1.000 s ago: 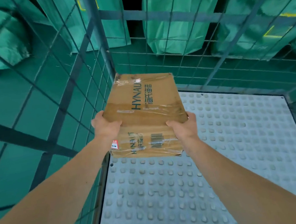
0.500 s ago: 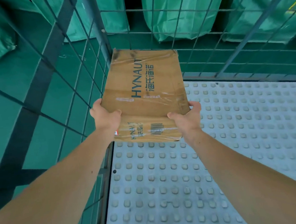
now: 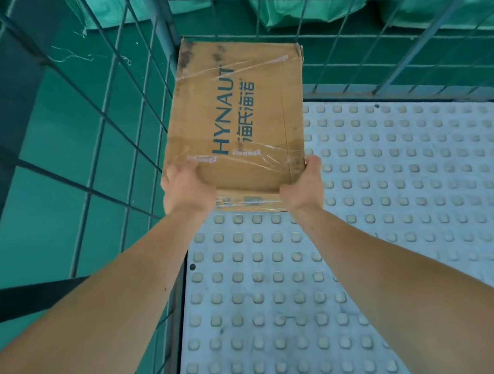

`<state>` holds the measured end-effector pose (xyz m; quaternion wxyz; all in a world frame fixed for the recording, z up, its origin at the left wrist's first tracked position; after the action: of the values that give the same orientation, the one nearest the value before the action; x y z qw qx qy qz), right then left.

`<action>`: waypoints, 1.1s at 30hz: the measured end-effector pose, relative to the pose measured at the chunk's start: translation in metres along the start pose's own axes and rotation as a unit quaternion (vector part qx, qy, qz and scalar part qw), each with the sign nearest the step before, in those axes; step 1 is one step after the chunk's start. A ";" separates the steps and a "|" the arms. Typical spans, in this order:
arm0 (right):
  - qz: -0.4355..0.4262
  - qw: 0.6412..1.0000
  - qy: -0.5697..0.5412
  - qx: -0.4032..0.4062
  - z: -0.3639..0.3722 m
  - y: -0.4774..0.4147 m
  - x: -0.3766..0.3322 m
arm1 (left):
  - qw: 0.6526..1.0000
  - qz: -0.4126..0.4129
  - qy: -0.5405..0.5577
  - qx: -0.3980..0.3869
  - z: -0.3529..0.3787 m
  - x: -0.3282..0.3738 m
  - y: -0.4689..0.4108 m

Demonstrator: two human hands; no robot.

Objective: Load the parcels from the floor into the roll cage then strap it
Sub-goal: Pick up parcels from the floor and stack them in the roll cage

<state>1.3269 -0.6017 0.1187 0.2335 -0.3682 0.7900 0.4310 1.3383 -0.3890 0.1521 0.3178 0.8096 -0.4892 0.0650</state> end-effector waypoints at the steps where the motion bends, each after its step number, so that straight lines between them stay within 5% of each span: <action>1: -0.001 1.000 0.012 0.003 -0.001 -0.001 0.001 | 1.000 0.010 -0.015 -0.013 0.004 0.000 0.000; 9: 0.017 0.998 0.063 -0.005 -0.011 -0.006 -0.004 | 0.997 0.016 -0.031 -0.063 0.012 0.005 0.001; 15: 0.009 0.991 0.057 -0.118 -0.034 0.030 -0.011 | 0.992 0.029 0.074 -0.102 0.016 0.013 0.034; 21: -0.036 0.991 -0.024 -0.127 -0.093 0.094 -0.027 | 0.977 -0.019 0.176 -0.117 0.002 0.047 0.100; 33: -0.038 0.990 -0.060 -0.126 -0.238 0.251 -0.064 | 0.969 0.057 0.207 -0.120 -0.100 0.141 0.301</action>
<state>1.1579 -0.6909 0.4146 0.2489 -0.3975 0.6996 0.5391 1.1802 -0.5328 0.4256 0.5024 0.7054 -0.4625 0.1900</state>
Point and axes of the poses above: each hand's wrist, its own y-axis away from the middle knuckle, its own z-axis out of the palm, x = y × z, the point moved 4 cm from there along -y, towards the middle knuckle, and after that the axes turned 1 degree about -x, right-handed, at the moved point
